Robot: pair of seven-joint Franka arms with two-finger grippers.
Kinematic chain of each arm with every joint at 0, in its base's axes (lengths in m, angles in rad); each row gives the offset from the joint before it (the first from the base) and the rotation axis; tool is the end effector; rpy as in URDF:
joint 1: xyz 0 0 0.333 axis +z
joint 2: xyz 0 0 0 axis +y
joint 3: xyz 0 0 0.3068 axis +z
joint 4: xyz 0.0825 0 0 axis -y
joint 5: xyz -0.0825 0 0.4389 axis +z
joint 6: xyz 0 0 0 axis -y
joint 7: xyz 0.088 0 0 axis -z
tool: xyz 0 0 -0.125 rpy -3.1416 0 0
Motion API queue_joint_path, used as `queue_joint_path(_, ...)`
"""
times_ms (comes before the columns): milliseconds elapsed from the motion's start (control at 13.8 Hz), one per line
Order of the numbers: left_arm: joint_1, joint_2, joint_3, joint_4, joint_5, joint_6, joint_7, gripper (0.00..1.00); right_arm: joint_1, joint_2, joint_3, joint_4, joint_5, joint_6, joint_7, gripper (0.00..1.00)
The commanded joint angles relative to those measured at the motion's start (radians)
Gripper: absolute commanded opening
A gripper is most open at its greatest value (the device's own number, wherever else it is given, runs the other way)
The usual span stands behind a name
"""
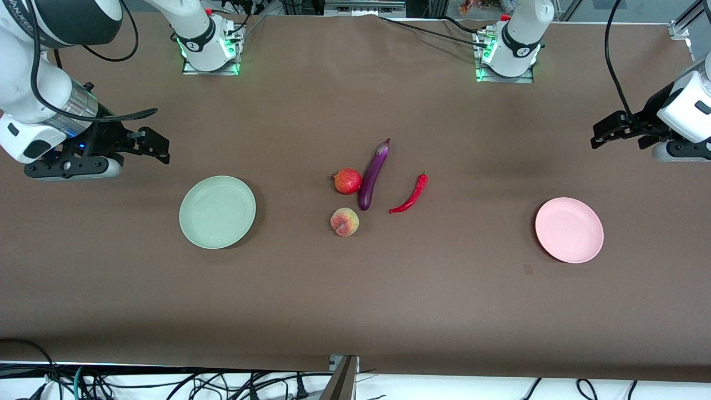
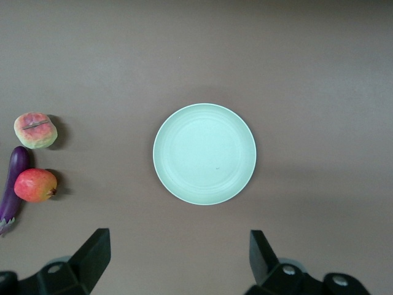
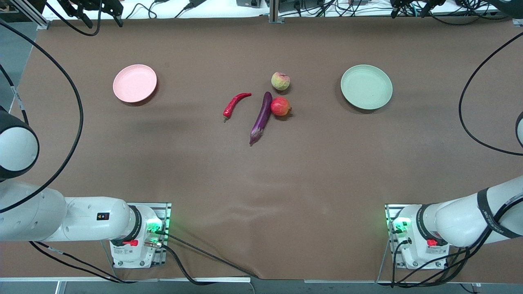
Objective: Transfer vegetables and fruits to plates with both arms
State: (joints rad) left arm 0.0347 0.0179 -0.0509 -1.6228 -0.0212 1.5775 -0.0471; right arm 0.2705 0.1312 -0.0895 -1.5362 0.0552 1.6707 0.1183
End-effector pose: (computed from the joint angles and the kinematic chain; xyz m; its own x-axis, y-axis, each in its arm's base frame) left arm 0.6114 -0.0123 0.5597 0.9975 0.0310 -0.0641 0.0323 -0.9993 0.0191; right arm 0.6427 0.1271 0.5419 0.9983 0.0581 -0.0014 0.0580 -0.9974 -0.0434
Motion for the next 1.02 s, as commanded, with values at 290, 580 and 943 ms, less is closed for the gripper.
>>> queue_joint_path(290, 0.004, 0.013, 0.002, 0.034, -0.023, -0.027, 0.021, 1.0, 0.001, -0.016, 0.004, -0.004, 0.014, 0.001, 0.006, 1.0)
queue_joint_path(580, 0.004, 0.013, 0.002, 0.034, -0.023, -0.034, 0.023, 1.0, 0.001, -0.016, 0.004, -0.005, 0.014, 0.0, 0.007, 1.0)
queue_joint_path(943, 0.005, 0.014, 0.002, 0.034, -0.025, -0.034, 0.024, 1.0, 0.0, -0.016, 0.002, -0.005, 0.014, -0.009, 0.008, 1.0)
